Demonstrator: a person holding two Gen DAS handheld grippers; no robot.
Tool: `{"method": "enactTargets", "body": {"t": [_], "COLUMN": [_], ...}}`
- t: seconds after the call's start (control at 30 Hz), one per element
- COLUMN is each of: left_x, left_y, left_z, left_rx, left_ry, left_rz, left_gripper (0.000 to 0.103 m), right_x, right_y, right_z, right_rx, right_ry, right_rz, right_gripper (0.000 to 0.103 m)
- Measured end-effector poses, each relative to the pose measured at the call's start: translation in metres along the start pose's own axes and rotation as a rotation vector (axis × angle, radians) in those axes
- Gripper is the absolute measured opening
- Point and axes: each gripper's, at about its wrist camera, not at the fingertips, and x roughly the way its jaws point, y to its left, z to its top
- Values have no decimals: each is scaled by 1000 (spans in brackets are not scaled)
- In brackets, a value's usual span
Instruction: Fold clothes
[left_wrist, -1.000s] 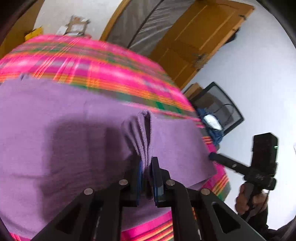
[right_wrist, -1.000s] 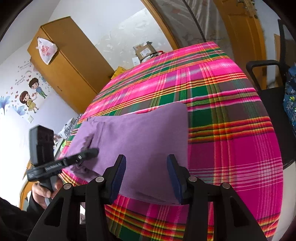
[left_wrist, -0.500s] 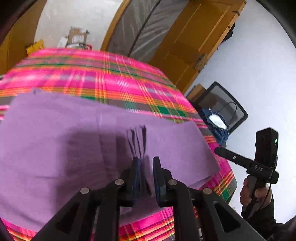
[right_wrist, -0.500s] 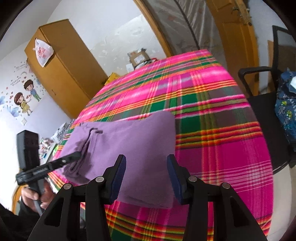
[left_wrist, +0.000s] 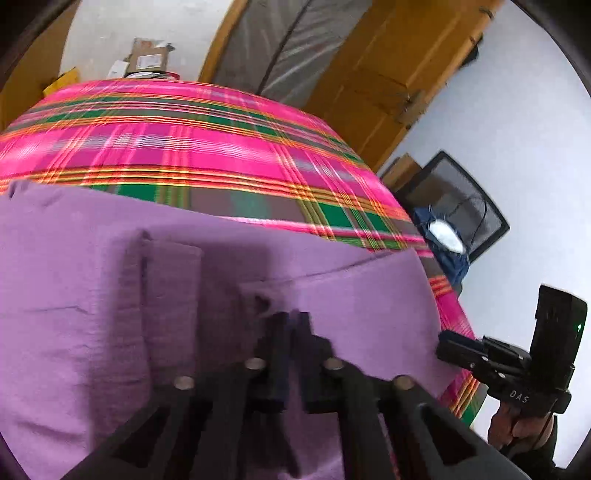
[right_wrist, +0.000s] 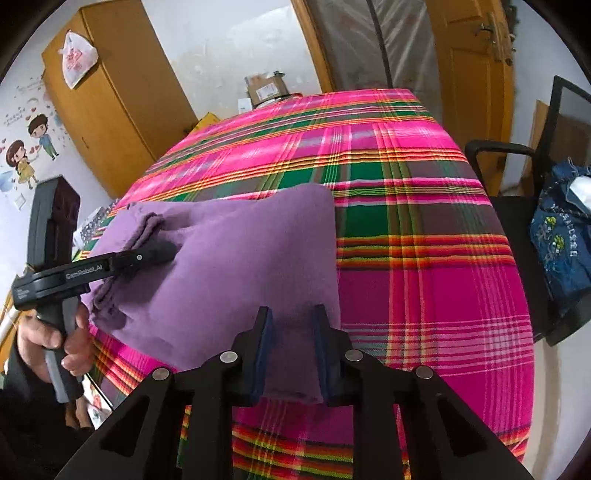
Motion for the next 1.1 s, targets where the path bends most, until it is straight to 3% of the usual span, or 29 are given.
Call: {"method": "enactTargets", "body": {"t": [0.17, 0.3, 0.37, 0.5, 0.7, 0.9, 1.1], "left_x": [-6, -2, -2, -1, -10, -37, -65], "left_y": [-1, 0, 0, -2, -8, -21, -13], "left_z": [-3, -3, -4, -4, -10, -28, -34], "left_rx": [7, -3, 0, 10, 34, 92, 90], "left_ry": [-13, -11, -11, -10, -15, -49, -100], "left_rz": [-7, -14, -13, -8, 2, -22, -7], "left_gripper": [2, 2, 2, 2, 2, 2, 2], "right_x": [-1, 27, 44, 35, 20, 9, 7], "right_y": [0, 6, -1, -6, -11, -4, 9], "right_z": [28, 55, 61, 54, 40, 1, 4], "right_rx": [0, -41, -29, -6, 23, -77, -116], "right_ry": [-44, -34, -12, -24, -42, -32, -26], "right_rz": [30, 30, 13, 23, 35, -11, -39], "right_gripper": [23, 22, 12, 7, 12, 12, 20]}}
